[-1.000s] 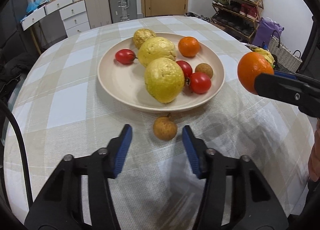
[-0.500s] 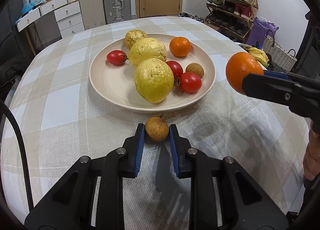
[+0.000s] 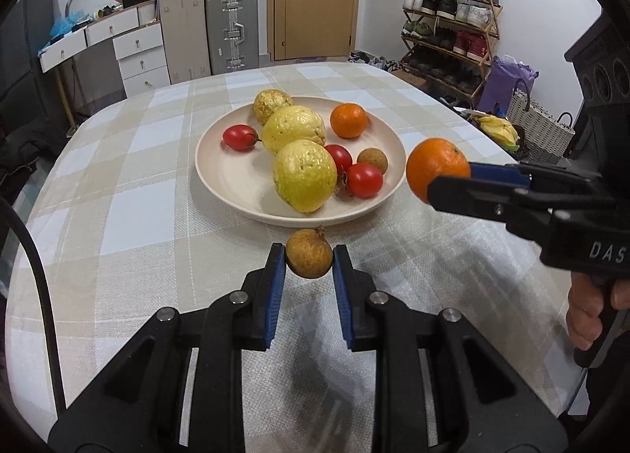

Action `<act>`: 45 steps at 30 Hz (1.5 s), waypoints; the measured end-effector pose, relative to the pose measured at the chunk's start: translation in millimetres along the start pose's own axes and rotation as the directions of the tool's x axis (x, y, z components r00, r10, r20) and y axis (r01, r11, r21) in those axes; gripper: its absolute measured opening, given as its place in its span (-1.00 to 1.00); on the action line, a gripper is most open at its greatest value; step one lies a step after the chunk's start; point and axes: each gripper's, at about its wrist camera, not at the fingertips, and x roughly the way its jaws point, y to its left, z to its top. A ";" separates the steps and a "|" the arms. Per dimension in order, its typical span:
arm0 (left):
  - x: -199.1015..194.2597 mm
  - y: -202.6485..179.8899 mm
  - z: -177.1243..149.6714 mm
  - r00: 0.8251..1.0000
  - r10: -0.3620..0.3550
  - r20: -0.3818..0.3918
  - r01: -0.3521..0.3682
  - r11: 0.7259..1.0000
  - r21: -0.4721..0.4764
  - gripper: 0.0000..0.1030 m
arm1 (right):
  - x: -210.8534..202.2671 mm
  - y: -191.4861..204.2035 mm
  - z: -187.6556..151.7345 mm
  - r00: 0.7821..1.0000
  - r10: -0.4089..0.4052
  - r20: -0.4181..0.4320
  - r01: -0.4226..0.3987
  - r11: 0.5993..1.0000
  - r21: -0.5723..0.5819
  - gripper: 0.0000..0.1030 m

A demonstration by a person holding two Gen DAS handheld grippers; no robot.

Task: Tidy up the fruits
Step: 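Carry the orange and kiwi over the cream plate with both grippers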

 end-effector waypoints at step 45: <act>-5.0 39.0 53.5 0.991 0.086 0.100 -0.078 0.993 -0.087 -0.58 | 3.3 -28.1 54.0 0.992 -0.071 0.107 0.063 0.995 0.077 -0.19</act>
